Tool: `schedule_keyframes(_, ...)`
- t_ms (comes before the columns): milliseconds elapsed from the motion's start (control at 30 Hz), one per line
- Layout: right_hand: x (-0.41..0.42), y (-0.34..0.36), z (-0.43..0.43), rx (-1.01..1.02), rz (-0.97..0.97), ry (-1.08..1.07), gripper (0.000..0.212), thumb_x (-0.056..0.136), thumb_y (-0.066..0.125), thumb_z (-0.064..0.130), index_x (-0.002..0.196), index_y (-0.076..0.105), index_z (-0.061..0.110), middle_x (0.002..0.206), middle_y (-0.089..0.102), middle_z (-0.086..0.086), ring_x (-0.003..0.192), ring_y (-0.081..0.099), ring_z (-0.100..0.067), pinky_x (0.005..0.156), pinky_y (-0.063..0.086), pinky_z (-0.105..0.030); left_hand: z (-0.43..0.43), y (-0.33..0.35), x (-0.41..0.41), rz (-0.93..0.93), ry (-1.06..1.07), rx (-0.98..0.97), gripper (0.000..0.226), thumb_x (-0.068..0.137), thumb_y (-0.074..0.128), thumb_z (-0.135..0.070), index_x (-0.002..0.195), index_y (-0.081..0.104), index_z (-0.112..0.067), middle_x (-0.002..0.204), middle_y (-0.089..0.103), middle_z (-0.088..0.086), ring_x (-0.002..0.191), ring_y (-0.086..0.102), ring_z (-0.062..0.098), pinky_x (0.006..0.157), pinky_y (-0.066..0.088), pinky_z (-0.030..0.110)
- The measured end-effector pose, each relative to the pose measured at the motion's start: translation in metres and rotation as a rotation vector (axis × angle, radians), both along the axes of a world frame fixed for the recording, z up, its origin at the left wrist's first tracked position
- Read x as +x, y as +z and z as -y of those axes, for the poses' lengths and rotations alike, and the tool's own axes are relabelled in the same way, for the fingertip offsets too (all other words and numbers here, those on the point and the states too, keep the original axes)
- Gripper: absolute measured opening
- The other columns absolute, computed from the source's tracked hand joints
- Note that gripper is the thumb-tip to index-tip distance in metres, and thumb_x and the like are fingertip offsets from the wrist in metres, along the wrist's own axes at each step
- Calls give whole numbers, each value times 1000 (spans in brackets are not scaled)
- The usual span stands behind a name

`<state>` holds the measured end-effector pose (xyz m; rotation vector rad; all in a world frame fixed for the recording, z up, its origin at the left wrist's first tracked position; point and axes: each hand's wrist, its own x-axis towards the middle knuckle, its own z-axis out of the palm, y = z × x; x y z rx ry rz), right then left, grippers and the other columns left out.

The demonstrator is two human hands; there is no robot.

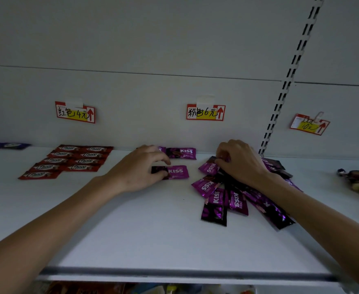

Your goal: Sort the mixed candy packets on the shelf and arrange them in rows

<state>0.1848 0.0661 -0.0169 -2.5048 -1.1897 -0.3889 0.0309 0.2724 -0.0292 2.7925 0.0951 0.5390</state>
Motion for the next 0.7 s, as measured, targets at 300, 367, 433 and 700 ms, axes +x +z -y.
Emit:
schedule_keyframes(300, -5, 12, -1, -320, -27, 53, 58, 72, 52, 74, 102, 60, 26, 96, 59, 5, 87, 53, -14, 75, 35, -28, 7, 2, 7, 88, -42, 27, 18, 91, 55, -21, 80, 63, -9, 76, 63, 0, 68, 57, 16, 61, 45, 31)
schedule_keyframes(367, -10, 14, -7, -381, 62, 25, 61, 71, 48, 77, 93, 59, 22, 87, 60, 5, 81, 56, -15, 72, 35, -29, 12, 7, 7, 171, 2, -179, 17, 88, 59, -12, 71, 59, -14, 68, 63, 0, 62, 59, 16, 57, 45, 31)
schedule_keyframes(433, -15, 16, -13, -327, 117, 28, 48, 84, 47, 63, 88, 61, 17, 83, 63, 1, 79, 59, -18, 74, 41, -29, 13, 8, 6, 184, 67, -434, 12, 80, 67, -10, 72, 61, -15, 71, 66, 0, 66, 62, 9, 62, 49, 23)
schedule_keyframes(700, -1, 21, -18, 456, -502, -72, 18, 91, 51, 9, 79, 62, 4, 68, 67, -7, 47, 61, -9, 44, 46, -11, -1, 7, -9, 70, 214, -685, 23, 68, 76, -19, 85, 60, -15, 77, 67, 0, 75, 63, 18, 71, 48, 31)
